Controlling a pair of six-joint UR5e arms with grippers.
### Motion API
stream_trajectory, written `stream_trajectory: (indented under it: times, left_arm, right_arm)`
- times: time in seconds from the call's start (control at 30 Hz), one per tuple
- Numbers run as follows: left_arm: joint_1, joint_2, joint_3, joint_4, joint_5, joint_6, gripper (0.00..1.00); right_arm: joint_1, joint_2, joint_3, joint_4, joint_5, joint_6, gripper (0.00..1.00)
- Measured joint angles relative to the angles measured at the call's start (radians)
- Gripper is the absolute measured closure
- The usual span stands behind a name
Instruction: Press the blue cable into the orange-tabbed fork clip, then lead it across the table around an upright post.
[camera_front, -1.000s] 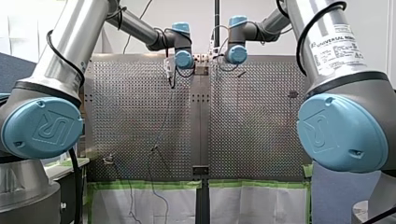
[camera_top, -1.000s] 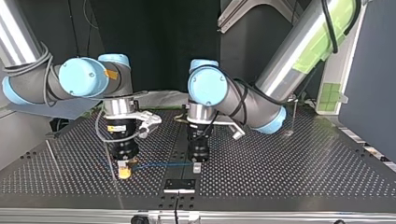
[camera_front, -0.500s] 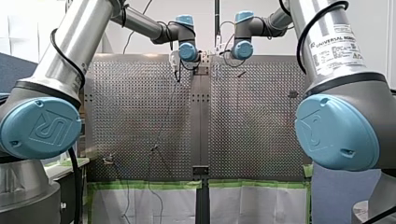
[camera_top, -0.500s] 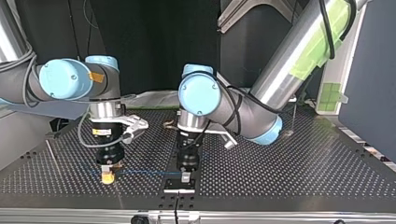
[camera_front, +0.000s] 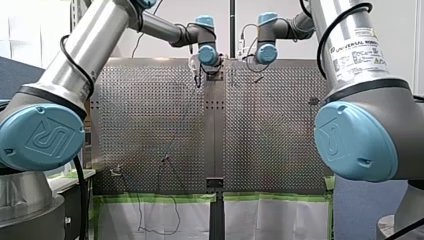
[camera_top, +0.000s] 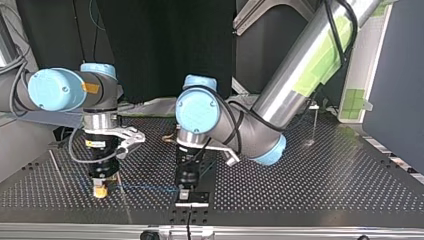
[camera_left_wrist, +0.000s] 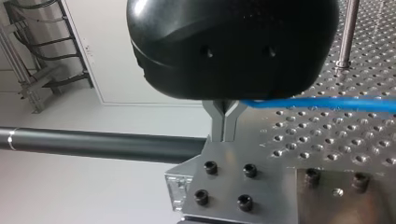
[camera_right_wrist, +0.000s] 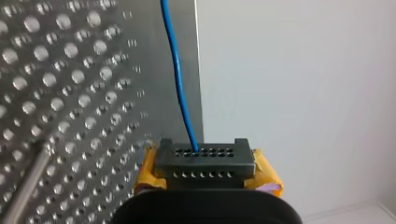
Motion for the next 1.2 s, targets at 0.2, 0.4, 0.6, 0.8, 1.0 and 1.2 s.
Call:
stream_trajectory:
  times: [0.2,0.4,0.6,0.8,1.0,1.2]
  left_arm:
    - [-0.016,-0.047,0.054,-0.028,0.001,-0.002,1.0]
    - [-0.035,-0.073,0.108,-0.035,0.0,-0.003,1.0]
    - [-0.048,-0.099,0.163,-0.053,-0.001,-0.003,1.0]
    - [-0.06,-0.109,0.185,-0.057,-0.006,-0.003,1.0]
    - [-0.069,-0.122,0.191,-0.062,-0.012,-0.003,1.0]
    - [-0.085,-0.162,0.216,-0.078,-0.02,0.0,1.0]
  right_arm:
    - [-0.02,0.0,0.0,0.006,0.002,-0.003,1.0]
    - [-0.036,0.0,0.0,0.01,0.003,-0.004,1.0]
    - [-0.056,-0.001,0.0,0.029,0.003,-0.004,1.0]
    - [-0.077,-0.003,0.0,0.066,0.003,-0.007,1.0]
    - [-0.101,-0.004,-0.005,0.109,0.002,-0.008,1.0]
    - [-0.124,-0.006,-0.016,0.15,-0.009,-0.009,1.0]
